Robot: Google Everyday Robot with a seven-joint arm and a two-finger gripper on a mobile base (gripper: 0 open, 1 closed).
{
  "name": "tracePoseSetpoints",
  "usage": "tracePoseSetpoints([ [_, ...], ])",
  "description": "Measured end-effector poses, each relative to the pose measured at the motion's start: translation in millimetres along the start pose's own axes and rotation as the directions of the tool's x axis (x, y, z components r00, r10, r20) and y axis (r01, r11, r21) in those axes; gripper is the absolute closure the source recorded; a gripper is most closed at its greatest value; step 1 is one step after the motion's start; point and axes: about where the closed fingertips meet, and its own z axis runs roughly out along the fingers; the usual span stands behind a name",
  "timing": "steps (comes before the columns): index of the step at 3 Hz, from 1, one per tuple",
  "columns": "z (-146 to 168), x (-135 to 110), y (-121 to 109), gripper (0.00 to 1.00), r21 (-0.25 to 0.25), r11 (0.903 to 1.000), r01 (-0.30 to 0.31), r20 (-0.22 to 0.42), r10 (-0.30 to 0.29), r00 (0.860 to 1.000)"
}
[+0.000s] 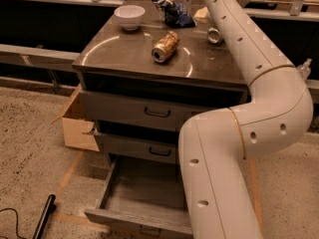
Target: Place green can into bottom drawer
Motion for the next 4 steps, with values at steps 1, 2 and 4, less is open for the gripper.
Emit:
tracePoseSetpoints([
  [1,8.5,8.7,-0.6,0.17,0.011,0.9995,0.031,-0.014,-0.031,0.999],
  [2,13.5,14.7,-0.7,0.40,0.013,0.9983,0.057,-0.027,-0.057,0.998],
  [4,5.9,12.7,-1.3,0.86,-0.002,0.9958,0.092,-0.040,-0.092,0.995],
])
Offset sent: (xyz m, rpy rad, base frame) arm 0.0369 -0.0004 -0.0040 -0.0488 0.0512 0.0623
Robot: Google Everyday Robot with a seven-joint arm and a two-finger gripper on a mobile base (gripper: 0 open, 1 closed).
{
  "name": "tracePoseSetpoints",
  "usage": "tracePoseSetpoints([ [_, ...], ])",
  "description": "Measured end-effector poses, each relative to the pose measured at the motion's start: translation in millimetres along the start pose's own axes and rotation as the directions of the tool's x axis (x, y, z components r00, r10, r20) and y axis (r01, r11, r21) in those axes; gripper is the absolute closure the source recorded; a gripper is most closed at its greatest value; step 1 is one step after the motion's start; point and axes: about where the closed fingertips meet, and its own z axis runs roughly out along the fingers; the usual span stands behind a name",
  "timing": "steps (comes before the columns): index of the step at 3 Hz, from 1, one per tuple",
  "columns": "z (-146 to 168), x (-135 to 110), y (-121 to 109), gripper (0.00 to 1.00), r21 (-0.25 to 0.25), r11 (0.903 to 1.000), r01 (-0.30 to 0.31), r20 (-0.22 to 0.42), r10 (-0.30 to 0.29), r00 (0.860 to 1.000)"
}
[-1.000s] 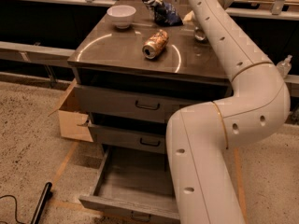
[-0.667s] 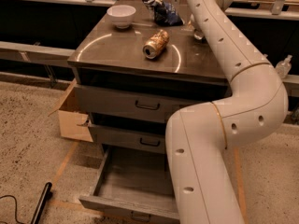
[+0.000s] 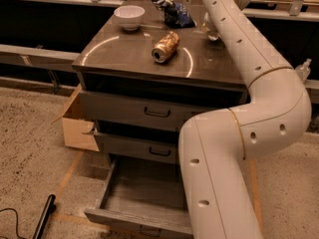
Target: Place green can into bottom drawer
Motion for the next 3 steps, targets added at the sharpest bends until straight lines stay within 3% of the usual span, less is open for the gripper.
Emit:
tracePoseSetpoints([
  [1,-34.6,-24.9,-8.8,1.00,-0.068,0.9969,0.040,0.018,-0.039,0.999],
  [2,-69.2,-40.1,-20.2,1.00,-0.157,0.9805,0.117,0.018,-0.116,0.993],
  [3,-102.5,-28.4,-24.9,1.00,-0.286,0.9371,0.200,-0.031,-0.218,0.976],
])
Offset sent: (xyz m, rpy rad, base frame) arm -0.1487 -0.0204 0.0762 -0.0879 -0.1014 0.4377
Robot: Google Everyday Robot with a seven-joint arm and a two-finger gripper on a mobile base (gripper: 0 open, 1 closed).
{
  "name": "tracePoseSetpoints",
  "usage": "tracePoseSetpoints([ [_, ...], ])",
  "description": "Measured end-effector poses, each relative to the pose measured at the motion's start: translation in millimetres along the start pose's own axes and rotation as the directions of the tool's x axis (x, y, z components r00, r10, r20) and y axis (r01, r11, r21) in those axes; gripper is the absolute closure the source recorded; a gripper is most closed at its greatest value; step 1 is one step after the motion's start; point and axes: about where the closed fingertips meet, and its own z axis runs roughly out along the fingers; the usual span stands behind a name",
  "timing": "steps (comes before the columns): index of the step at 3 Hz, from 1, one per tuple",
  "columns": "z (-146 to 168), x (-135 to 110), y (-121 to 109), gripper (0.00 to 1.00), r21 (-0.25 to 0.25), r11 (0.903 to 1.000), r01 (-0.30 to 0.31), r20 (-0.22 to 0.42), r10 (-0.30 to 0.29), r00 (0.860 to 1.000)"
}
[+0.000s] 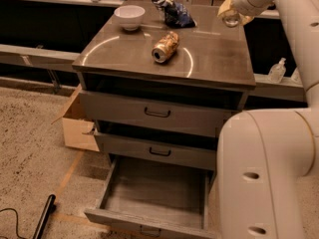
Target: Place green can into bottom drawer
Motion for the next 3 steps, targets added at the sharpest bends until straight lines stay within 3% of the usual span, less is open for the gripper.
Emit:
tracePoseSetpoints([
  [1,-25.6,33.8,12.5,1.00,-0.146,0.9856,0.085,-0.083,-0.098,0.992],
  [2,-76.8,50.8,21.1,1.00,-0.278,0.9406,0.195,-0.026,-0.210,0.977],
  [3,-126.7,70.6,17.0,1.00,-0.360,0.8897,0.280,0.082,-0.269,0.960],
])
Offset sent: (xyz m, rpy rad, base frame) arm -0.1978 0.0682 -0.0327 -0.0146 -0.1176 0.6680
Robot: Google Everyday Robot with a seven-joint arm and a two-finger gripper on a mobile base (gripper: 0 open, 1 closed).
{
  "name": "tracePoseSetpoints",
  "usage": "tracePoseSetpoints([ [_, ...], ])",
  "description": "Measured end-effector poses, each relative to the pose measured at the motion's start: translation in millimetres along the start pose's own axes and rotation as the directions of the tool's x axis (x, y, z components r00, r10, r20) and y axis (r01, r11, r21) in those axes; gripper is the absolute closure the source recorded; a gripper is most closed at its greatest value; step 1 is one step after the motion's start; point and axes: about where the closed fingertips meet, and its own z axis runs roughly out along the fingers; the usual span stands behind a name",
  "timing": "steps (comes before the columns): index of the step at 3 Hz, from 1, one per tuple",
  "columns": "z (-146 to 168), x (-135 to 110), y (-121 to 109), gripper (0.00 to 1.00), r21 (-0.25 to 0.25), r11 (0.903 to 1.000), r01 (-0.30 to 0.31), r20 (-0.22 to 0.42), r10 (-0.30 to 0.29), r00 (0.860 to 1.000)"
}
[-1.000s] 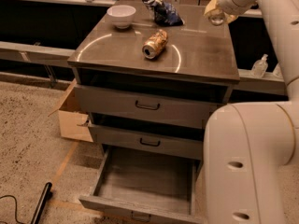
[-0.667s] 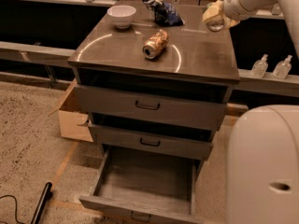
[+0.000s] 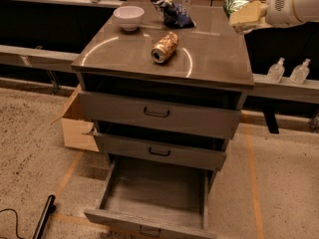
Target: Place green can into bottom drawer
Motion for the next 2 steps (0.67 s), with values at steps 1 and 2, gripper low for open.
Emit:
tracePoseSetpoints([
  [1,6.0,38.7,5.1,1.00,-0.047,0.9976,0.050,-0.034,-0.051,0.998],
  [2,8.9,38.9,7.3,1.00,-0.051,0.9973,0.053,-0.037,-0.055,0.998],
])
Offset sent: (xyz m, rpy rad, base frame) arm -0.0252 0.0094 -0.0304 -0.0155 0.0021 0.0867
